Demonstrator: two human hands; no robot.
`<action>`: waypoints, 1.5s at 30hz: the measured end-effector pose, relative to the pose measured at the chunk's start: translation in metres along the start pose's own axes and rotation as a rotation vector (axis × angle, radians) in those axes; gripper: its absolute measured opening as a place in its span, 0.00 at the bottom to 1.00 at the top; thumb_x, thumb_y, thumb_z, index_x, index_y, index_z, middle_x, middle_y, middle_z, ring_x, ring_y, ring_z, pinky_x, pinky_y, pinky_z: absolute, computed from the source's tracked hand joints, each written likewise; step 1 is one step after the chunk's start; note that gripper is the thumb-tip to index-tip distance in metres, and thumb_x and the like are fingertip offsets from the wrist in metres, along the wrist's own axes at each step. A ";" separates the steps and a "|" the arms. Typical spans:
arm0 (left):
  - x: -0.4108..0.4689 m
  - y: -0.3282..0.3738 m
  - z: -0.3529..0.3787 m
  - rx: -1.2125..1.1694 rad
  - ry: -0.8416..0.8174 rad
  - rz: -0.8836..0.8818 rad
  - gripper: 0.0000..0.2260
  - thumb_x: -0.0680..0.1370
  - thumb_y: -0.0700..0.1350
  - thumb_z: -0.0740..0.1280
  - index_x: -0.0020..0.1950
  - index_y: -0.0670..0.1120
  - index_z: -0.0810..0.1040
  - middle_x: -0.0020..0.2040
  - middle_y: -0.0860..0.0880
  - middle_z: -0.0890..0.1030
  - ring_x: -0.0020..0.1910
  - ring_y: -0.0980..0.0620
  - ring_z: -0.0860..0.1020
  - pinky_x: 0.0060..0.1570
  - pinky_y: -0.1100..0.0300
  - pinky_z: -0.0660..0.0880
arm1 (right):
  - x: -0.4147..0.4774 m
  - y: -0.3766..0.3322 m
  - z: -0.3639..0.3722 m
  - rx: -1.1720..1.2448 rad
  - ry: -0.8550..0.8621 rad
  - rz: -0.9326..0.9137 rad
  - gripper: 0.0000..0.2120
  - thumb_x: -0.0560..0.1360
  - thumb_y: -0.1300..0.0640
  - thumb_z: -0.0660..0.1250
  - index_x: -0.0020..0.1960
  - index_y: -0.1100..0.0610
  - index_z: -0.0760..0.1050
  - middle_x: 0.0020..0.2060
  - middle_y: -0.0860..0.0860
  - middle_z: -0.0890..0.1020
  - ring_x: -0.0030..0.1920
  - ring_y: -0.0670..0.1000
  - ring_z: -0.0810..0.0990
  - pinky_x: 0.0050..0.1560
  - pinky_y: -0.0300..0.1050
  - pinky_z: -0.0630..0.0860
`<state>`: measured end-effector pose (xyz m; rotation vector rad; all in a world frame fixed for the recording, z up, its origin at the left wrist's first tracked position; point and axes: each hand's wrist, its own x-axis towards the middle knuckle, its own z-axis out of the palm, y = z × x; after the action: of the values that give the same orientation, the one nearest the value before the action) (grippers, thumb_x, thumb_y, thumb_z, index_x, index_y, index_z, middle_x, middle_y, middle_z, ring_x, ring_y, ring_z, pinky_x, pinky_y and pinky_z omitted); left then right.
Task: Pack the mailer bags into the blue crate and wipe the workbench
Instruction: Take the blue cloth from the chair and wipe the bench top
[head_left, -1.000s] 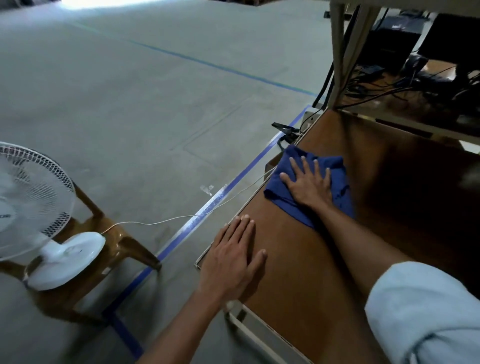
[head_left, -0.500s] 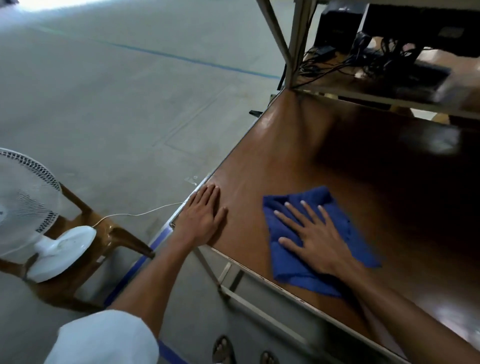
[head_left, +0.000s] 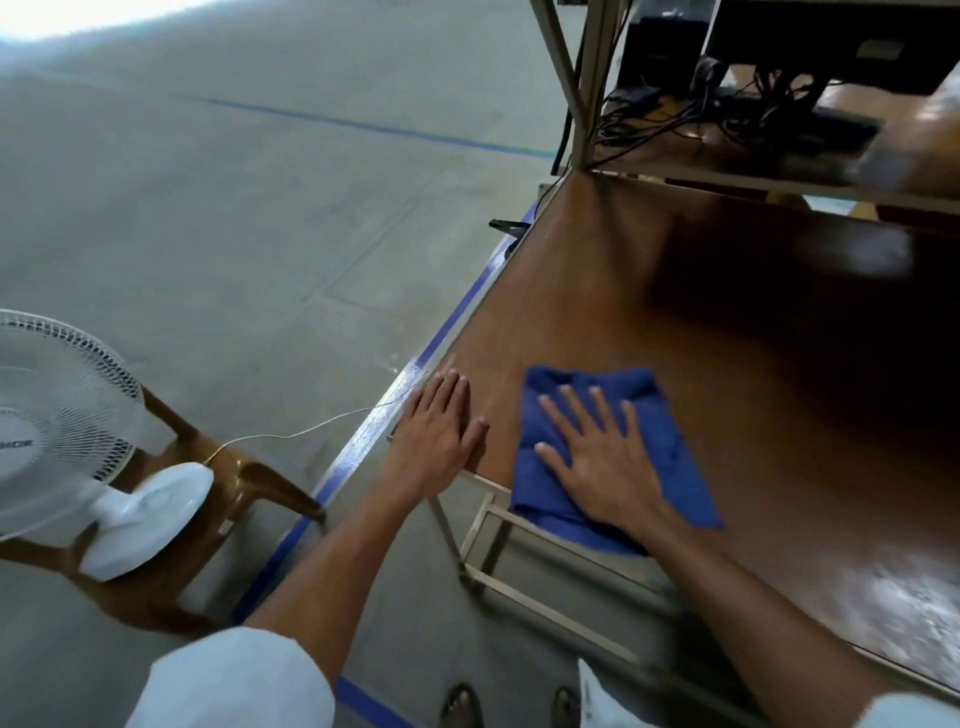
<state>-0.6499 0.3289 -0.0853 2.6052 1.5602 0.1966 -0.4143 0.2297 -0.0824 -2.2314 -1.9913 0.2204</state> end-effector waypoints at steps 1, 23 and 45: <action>-0.011 -0.004 -0.001 -0.012 0.011 -0.006 0.34 0.82 0.64 0.44 0.81 0.45 0.61 0.82 0.46 0.61 0.81 0.48 0.56 0.80 0.49 0.51 | 0.015 -0.008 0.002 0.009 -0.014 -0.073 0.34 0.78 0.28 0.39 0.81 0.39 0.43 0.82 0.45 0.46 0.81 0.54 0.40 0.77 0.64 0.38; -0.057 -0.065 -0.026 -0.585 0.219 0.000 0.15 0.85 0.50 0.58 0.69 0.49 0.75 0.62 0.48 0.79 0.60 0.50 0.77 0.63 0.51 0.74 | 0.013 -0.121 0.022 -0.106 -0.100 -0.410 0.30 0.81 0.31 0.44 0.79 0.35 0.37 0.81 0.41 0.41 0.80 0.51 0.36 0.77 0.58 0.33; -0.046 0.006 0.001 0.046 -0.160 0.275 0.44 0.74 0.74 0.30 0.84 0.51 0.43 0.84 0.50 0.42 0.82 0.49 0.41 0.80 0.45 0.45 | -0.132 0.032 -0.009 -0.164 -0.004 0.016 0.37 0.77 0.24 0.43 0.80 0.37 0.37 0.81 0.43 0.44 0.81 0.54 0.40 0.78 0.63 0.40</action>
<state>-0.6662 0.2859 -0.0884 2.7846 1.1681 -0.0292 -0.3961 0.0951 -0.0781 -2.3457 -2.0640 0.0649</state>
